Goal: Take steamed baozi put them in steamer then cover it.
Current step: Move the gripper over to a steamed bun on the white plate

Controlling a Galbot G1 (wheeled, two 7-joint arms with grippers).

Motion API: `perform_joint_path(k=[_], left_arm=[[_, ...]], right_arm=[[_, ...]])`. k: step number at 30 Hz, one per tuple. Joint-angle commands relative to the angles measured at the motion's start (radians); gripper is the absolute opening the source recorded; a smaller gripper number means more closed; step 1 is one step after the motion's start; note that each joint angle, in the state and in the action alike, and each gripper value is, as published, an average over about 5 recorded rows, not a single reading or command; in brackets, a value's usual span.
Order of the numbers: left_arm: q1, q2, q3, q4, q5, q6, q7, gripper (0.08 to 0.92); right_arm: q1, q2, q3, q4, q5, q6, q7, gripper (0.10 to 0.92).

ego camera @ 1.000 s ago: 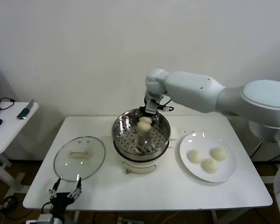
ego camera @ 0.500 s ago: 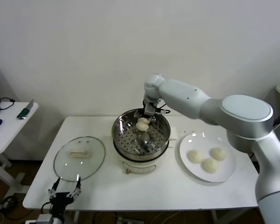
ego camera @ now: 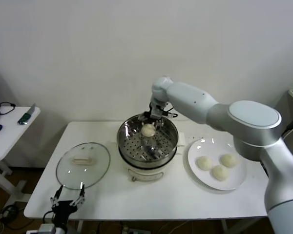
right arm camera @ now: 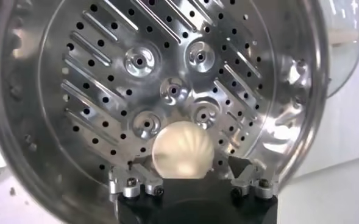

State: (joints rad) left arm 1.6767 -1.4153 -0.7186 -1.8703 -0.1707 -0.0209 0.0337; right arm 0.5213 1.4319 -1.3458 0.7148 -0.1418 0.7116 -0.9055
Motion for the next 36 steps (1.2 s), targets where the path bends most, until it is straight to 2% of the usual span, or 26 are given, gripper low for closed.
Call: perform_joint_path(k=[1,6,12,23,30,36], left_arm=[[0.001,-0.002,0.000,-0.006,0.001,0.002,0.001,0.823],[0.004,-0.006,-0.001,-0.011,0.004,0.003,0.001,0.823],[0.011,-0.009,-0.002,-0.016,0.005,0.001,0.001,0.823],[0.013,-0.014,0.001,-0.012,0.006,-0.007,0.002,0.823],[0.015,-0.020,0.003,-0.011,0.010,-0.010,0.003,0.823],[0.021,-0.024,0.000,-0.004,0.013,-0.015,0.002,0.823]], right_arm=[[0.218,-0.150,-0.180,0.193,0.376,-0.123,-0.076,0.823],[0.372,-0.294,-0.365,0.297,0.645,-0.429,-0.176,0.823],[0.444,-0.466,-0.470,0.382,0.758,-0.679,-0.199,0.823],[0.362,-0.714,-0.513,0.631,0.777,-0.928,-0.064,0.823],[0.207,-0.717,-0.420,0.642,0.719,-1.002,-0.006,0.823],[0.043,-0.683,-0.307,0.582,0.647,-1.015,0.019,0.823]])
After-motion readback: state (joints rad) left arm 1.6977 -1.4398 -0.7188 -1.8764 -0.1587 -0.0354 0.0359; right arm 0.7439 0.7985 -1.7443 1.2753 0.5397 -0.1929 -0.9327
